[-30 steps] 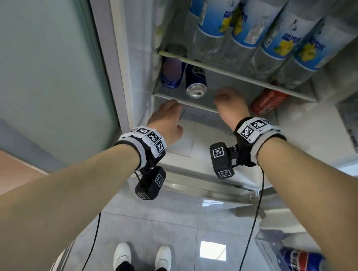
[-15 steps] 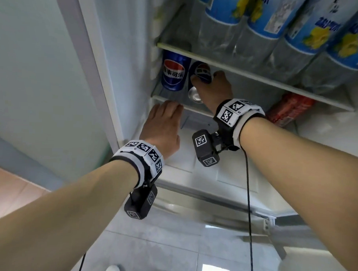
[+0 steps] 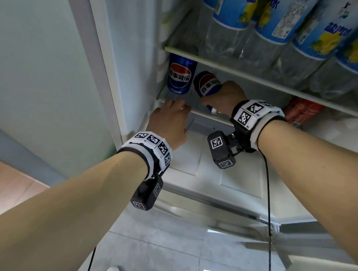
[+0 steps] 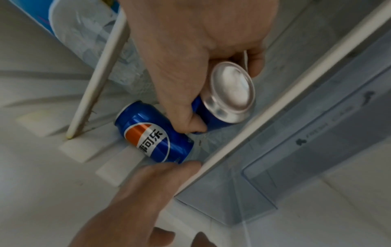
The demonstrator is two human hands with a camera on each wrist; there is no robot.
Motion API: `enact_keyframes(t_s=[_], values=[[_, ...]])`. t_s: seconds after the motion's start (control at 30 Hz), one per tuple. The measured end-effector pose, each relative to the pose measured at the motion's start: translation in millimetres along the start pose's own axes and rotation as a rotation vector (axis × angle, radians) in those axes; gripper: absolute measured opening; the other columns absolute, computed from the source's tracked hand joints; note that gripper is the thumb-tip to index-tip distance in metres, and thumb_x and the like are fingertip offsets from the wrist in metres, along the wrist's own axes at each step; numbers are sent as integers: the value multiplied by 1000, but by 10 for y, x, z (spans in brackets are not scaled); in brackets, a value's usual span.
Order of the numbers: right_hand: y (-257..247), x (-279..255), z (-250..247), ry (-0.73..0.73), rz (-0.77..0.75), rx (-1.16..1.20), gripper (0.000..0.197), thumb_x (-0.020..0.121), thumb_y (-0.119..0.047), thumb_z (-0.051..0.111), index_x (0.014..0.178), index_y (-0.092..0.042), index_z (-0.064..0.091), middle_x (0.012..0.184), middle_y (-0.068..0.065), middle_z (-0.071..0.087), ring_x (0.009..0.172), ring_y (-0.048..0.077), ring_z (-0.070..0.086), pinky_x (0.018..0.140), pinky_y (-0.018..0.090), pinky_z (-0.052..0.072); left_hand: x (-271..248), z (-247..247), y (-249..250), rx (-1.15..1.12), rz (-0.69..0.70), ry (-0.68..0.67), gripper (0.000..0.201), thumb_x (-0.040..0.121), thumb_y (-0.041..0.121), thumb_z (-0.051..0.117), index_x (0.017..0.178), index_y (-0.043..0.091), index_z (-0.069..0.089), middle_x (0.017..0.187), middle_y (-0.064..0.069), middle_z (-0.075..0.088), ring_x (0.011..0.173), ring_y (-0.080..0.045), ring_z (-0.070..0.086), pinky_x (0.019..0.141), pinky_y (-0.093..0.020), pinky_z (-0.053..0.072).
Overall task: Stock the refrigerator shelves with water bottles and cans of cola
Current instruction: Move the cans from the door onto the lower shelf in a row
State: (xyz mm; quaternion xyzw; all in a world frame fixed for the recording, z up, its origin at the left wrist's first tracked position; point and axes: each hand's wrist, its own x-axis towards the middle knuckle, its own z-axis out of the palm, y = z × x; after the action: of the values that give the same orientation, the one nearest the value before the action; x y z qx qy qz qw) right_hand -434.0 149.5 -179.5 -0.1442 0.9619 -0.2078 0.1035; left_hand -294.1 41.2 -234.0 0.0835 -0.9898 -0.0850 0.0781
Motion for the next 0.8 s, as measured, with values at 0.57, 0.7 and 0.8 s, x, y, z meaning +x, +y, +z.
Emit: enact_keyframes(t_s=[0.57,0.7,0.8], values=[[69,-76,11,120,60,267,84,65,-54,77,129,-9,46,122,7,59,108,25,61,89,41,56,2,-113,58,3,-11,-74,56,85,28,59,139,18,48,140,-1,42,132,-25,36,79,-35,44],[71,-106,13,166,0,360,91,48,-57,74,126,-16,53,118,3,63,107,21,62,93,40,56,2,-135,61,1,-11,-87,57,85,27,59,140,20,47,141,0,41,132,-24,36,77,-32,38],[67,-99,15,190,-46,426,64,64,-36,83,119,-16,56,115,-1,64,104,14,62,91,29,53,1,-144,56,-11,-12,-99,58,84,23,59,141,20,46,142,1,39,132,-24,35,78,-33,40]])
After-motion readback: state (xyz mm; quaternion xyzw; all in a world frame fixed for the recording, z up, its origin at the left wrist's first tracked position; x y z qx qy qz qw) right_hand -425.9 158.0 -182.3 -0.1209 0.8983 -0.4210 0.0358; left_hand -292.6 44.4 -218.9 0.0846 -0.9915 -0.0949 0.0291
